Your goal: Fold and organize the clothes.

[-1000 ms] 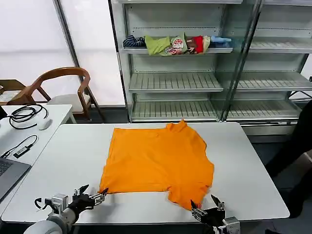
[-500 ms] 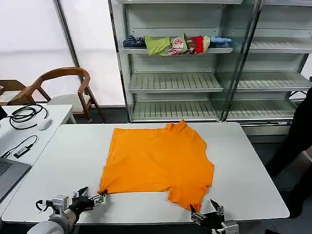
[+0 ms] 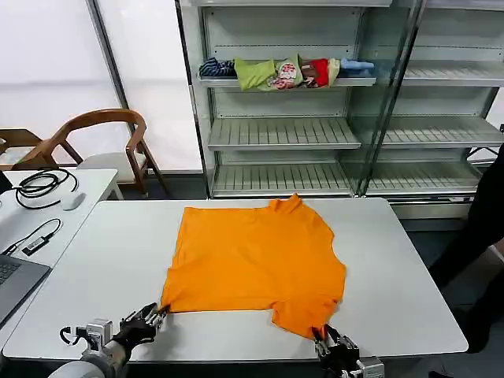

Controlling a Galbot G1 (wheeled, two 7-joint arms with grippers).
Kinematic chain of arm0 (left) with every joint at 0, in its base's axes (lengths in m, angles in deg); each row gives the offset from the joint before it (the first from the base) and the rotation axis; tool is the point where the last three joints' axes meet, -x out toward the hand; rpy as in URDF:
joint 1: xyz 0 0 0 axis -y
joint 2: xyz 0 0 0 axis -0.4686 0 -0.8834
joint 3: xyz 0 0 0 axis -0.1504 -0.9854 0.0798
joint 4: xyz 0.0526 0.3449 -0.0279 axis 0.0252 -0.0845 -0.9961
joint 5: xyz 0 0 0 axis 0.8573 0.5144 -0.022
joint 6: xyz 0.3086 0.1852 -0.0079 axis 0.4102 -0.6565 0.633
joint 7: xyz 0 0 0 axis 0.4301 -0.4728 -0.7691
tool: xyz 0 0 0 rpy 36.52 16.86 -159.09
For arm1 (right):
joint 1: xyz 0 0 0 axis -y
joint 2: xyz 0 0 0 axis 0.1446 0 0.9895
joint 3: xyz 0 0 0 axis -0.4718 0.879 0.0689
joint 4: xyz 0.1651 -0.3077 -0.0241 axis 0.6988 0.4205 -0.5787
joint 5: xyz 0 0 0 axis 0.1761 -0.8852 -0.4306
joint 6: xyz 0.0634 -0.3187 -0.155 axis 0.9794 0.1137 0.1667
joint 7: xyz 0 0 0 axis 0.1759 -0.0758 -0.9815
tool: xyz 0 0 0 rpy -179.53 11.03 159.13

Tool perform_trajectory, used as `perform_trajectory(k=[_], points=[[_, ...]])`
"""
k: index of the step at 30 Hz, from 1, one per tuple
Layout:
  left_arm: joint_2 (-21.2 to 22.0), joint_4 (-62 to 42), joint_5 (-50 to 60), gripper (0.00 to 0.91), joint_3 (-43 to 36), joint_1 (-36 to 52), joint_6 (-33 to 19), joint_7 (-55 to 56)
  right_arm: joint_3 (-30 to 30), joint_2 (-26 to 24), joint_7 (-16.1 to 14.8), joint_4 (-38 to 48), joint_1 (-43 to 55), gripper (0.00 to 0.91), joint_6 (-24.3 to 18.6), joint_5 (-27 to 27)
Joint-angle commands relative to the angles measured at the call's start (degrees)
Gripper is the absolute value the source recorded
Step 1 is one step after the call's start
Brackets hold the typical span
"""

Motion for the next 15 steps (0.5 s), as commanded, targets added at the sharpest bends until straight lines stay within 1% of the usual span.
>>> perform_trajectory(k=[1,5,10,15], points=[[0.04,0.09,0.25,0.01,-0.32,-0.08,-0.54,-0.55,0.0,0.16,-1.05,0.33,-0.04,0.0,-0.61,0.51],[-0.03,0.81,0.27,0.01,-0.19,0.02,-1.02,-1.09,-0.37,0.38,-1.7,-0.65,0.1,0.0,-1.67,0.27],[-0.56,1.55,0.0,0.01,0.43,1.12,-1.86,-1.77,-1.39,0.43,-2.13,-2.85,1.62,0.0,-1.79,0.43],[-1.96,0.21,-1.62,0.01,1.36,4.17,-3.18,-3.5,-3.13,0.3,-1.68,-3.33,5.86,0.0,-0.73,2.92]])
